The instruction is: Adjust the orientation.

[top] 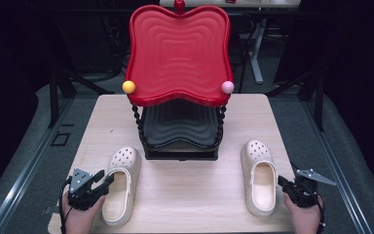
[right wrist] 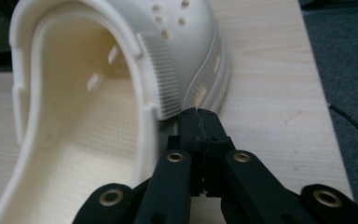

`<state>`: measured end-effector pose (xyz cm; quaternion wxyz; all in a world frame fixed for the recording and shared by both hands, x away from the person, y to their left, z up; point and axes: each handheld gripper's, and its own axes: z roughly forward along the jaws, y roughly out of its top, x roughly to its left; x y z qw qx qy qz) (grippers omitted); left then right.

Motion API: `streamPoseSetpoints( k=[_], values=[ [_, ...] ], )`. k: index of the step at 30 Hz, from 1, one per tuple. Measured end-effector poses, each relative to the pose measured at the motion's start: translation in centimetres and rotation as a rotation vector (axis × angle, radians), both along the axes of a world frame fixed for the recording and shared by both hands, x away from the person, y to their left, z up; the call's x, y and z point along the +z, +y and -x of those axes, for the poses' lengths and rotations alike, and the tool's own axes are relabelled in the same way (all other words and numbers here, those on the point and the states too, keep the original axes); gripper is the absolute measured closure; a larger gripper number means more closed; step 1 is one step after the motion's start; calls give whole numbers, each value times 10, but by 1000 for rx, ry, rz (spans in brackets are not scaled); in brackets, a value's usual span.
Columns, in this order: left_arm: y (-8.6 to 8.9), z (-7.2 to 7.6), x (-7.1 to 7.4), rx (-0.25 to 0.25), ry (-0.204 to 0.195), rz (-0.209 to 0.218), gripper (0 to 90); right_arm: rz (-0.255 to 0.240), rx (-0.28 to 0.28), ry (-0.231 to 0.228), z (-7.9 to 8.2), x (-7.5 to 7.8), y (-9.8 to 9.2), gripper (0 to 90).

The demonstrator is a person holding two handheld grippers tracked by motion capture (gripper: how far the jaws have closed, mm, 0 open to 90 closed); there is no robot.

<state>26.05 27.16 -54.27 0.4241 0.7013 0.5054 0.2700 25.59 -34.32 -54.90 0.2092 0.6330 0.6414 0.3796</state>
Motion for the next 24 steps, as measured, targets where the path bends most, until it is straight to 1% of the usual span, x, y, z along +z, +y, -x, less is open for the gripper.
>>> streamPoseSetpoints(
  k=[1, 2, 3, 4, 5, 6, 8, 9, 10, 11, 12, 14, 15, 16, 18, 21, 22, 24],
  values=[
    [0, 0, 0, 0, 0, 0, 580, -5, 4, 6, -2, -2, 1, 900],
    [0, 0, 0, -1, 0, 0, 580, 14, 9, 18, -3, -3, 2, 900],
    [0, 0, 0, -1, 0, 0, 580, 14, 9, 18, -3, -3, 2, 900],
    [0, 0, 0, -1, 1, 2, 580, 20, 4, 12, -4, -3, 4, 900],
    [0, 0, 0, -1, 0, 1, 580, 38, -9, -5, -4, -2, 6, 900],
    [0, 0, 0, 0, 0, 0, 580, 44, -15, -14, -2, 1, 6, 900],
    [0, 0, 0, 0, 1, 2, 580, 54, -33, -51, 3, 7, 8, 900],
    [0, 0, 0, 0, 1, 2, 580, 54, -33, -51, 3, 7, 8, 900],
    [0, 0, 0, 0, 0, 2, 580, 43, -44, -88, 6, 10, 10, 900],
    [0, 0, 0, 1, 1, 4, 579, 42, -40, -134, 10, 16, 12, 900],
    [0, 0, 0, 1, 1, 4, 578, 41, -39, -169, 12, 19, 14, 900],
    [0, 0, 0, 1, 0, 8, 577, 39, -26, -205, 14, 24, 17, 900],
    [0, 0, 0, 1, 0, 8, 577, 46, -21, -216, 14, 25, 19, 900],
    [0, 0, 0, 1, 0, 8, 577, 51, -15, -217, 13, 25, 20, 900],
    [0, 0, -1, 2, -1, 10, 576, 69, -14, -202, 9, 22, 21, 900],
    [0, 0, -1, 0, -2, 10, 575, 67, -13, -193, 6, 21, 19, 899],
    [0, 0, -1, 0, -2, 11, 575, 60, -13, -198, 6, 21, 19, 883],
    [1, 0, -1, 0, -2, 13, 574, 75, -10, -192, 8, 23, 20, 805]
  ],
)
